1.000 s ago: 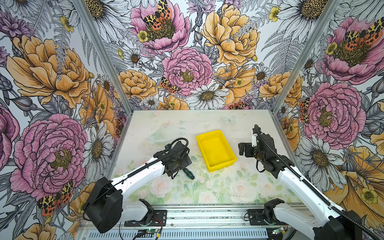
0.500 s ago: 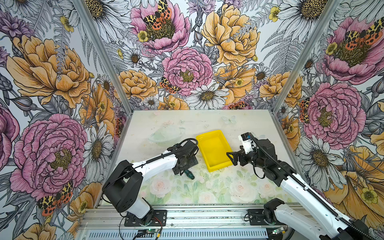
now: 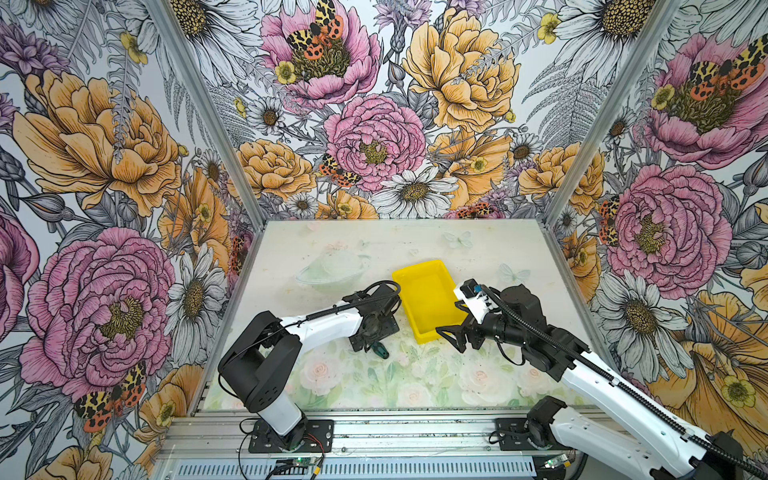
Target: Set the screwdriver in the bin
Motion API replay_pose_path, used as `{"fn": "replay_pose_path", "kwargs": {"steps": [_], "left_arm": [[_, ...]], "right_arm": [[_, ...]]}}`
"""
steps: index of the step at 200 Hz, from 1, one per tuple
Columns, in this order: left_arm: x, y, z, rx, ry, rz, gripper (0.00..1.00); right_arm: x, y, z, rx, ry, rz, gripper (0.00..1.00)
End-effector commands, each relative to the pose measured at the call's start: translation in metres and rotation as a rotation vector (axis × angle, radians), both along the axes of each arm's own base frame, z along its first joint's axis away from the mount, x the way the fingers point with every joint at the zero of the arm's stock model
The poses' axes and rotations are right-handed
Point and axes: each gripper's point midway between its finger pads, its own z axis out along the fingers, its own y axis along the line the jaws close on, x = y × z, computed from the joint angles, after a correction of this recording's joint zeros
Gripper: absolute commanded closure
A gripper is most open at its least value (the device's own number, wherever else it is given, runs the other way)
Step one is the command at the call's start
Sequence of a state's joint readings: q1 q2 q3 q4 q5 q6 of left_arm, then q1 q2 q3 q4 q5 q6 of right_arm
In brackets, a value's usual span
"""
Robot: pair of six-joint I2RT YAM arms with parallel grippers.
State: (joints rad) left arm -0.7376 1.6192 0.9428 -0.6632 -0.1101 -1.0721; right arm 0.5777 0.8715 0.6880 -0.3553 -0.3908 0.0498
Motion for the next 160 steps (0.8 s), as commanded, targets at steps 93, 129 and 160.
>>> {"fn": "replay_pose_path", "kwargs": {"steps": [93, 129, 160], "left_arm": [[-0.012, -0.005, -0.027, -0.021, 0.014, 0.015, 0.21], [-0.018, -0.001, -0.040, 0.004, 0.051, 0.023, 0.29], [-0.019, -0.002, -0.042, 0.017, 0.049, 0.025, 0.37]], "right_arm": [[0.010, 0.004, 0.025, 0.016, -0.062, -0.026, 0.01], [0.017, 0.000, 0.034, 0.007, -0.083, -0.068, 0.00], [0.022, -0.004, 0.046, 0.008, -0.115, -0.099, 0.01]]}}
